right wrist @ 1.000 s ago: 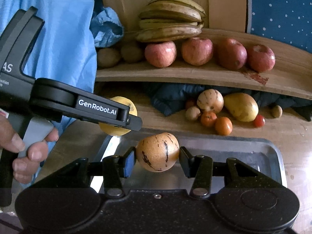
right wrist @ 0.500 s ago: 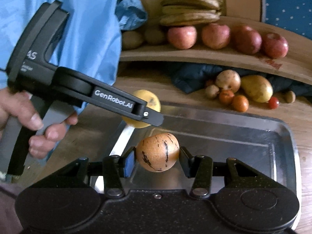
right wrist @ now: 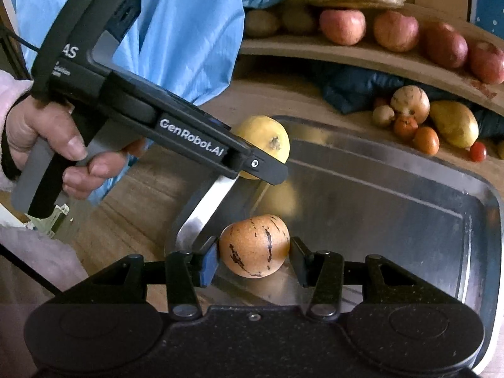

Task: Organize fruits
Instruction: 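Carry the lemon in the left tool while the right tool carries the pepino toward the tray, then open the left tool to drop the lemon on the tray while the right tool releases the pepino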

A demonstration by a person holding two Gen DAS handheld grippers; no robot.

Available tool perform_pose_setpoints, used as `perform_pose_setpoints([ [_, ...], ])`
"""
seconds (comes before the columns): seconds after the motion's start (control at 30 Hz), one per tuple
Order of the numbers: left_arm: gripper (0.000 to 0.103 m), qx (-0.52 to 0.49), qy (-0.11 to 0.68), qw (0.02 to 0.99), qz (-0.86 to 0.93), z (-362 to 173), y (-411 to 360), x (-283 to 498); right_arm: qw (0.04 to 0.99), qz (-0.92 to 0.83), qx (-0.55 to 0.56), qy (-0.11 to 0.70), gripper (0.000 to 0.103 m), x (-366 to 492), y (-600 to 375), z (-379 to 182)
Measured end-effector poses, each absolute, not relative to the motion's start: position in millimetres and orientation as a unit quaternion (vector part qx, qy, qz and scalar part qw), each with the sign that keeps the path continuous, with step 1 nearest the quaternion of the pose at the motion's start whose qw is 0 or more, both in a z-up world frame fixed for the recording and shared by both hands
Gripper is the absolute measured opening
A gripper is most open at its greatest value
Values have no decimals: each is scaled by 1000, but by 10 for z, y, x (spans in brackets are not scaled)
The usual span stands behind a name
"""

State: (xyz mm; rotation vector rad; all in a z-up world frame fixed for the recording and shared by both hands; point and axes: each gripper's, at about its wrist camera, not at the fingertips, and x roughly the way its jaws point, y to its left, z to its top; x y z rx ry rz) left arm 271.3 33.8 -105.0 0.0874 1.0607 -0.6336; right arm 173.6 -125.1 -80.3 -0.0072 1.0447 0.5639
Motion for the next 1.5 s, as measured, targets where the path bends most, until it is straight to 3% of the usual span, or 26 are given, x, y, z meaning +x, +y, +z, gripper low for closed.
perform_pose_setpoints([
  [0.97,66,79,485,799,-346,-1102,308,2507,815,285,-10,504,51,1736,-1316,-875],
  [1.27,73,80,474,803,-352,-1034,289,2497,815,285,-5,505,60,1724,-1319,-881],
  [1.5,86,83,469,808,-347,-963,337,2445,819,278,4,502,78,1713,-1370,-856],
])
